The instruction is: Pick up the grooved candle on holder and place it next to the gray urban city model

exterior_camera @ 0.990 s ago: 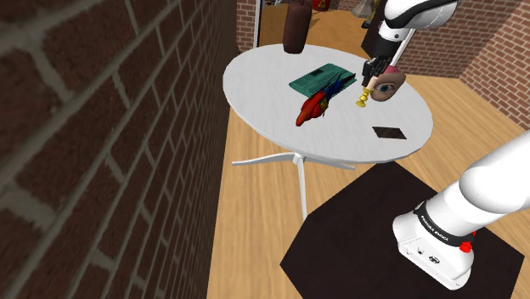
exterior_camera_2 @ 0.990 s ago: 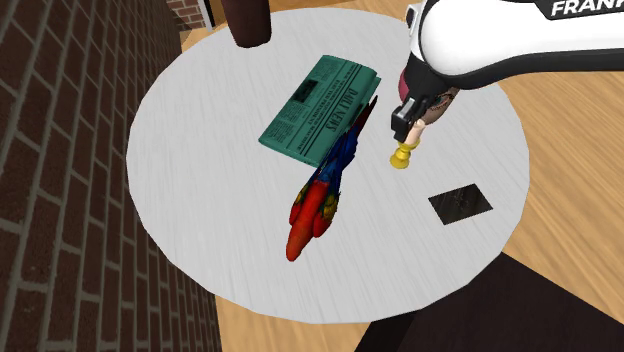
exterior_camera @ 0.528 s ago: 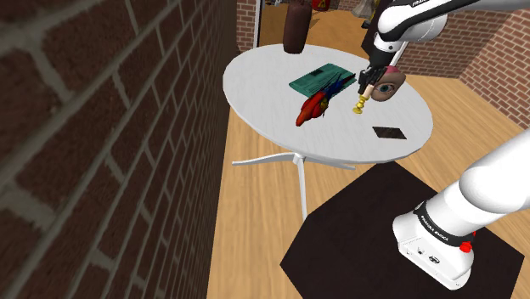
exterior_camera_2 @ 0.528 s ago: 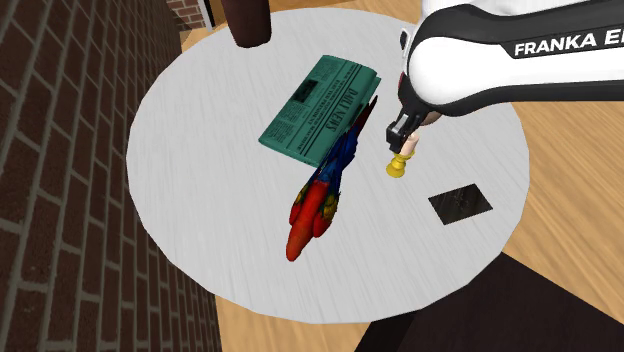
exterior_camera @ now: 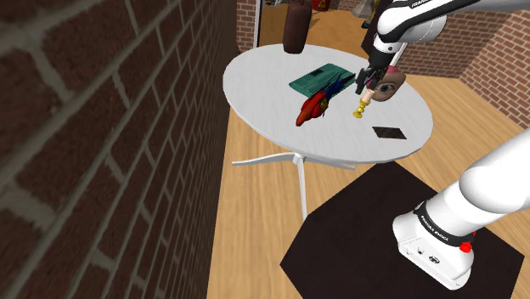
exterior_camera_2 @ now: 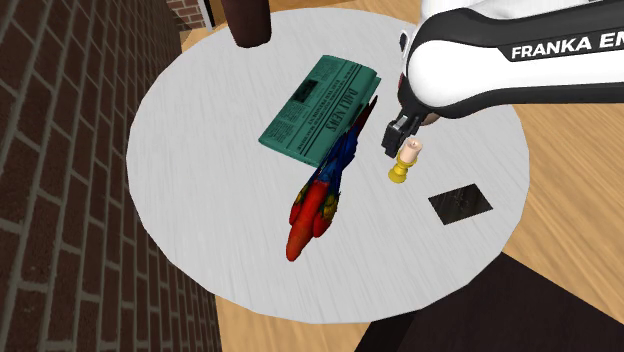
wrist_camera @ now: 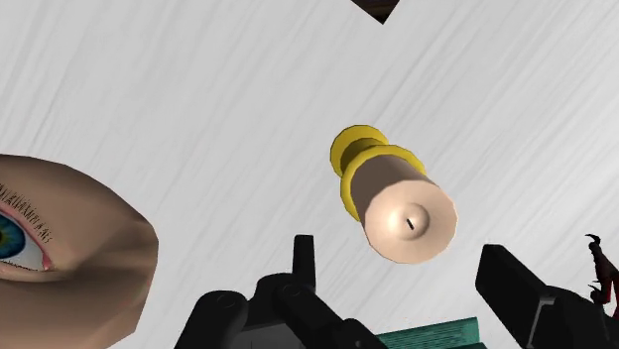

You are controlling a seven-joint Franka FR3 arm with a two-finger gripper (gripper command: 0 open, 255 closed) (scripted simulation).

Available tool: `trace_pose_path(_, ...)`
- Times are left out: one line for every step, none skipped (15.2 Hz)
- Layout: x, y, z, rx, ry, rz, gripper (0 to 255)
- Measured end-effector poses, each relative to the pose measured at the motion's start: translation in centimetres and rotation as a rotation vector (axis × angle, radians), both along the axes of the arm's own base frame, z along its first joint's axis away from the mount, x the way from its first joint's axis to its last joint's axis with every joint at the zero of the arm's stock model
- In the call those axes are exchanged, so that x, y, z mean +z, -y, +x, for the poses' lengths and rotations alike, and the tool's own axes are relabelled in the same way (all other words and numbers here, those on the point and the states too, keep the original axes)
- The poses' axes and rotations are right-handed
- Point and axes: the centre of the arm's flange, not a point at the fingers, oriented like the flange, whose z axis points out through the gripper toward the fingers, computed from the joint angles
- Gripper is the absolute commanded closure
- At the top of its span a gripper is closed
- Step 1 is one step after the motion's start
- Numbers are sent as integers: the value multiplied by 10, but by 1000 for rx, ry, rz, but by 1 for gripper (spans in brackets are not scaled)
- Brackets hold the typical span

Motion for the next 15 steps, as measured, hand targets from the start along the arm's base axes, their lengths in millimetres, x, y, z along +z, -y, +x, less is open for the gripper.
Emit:
trace_pose_path(0, 0, 0, 0, 0, 0, 0)
trace_pose_path(0, 0, 0, 0, 0, 0, 0)
trace_pose_path(0, 0, 0, 0, 0, 0, 0)
trace_pose_path(0, 0, 0, 0, 0, 0, 0)
trace_pose_path(6, 1, 0, 0, 0, 0, 0)
trace_pose_path(16, 1, 2, 0, 1, 0, 0)
trace_pose_path(26, 1, 2, 0, 1, 0, 0)
trace_pose_path(38, 1, 1, 0, 2, 0, 0)
trace_pose_path(43, 0, 1, 0, 2, 0, 0)
trace_pose_path(46, 0, 1, 0, 1, 0, 0)
trace_pose_path(48, 0, 1, 0, 1, 0, 0)
trace_pose_path(49, 0, 1, 0, 0, 0, 0)
trace_pose_path(50, 0, 1, 0, 0, 0, 0)
trace_pose_path(50, 0, 1, 0, 0, 0, 0)
trace_pose_path(50, 1, 1, 0, 0, 0, 0)
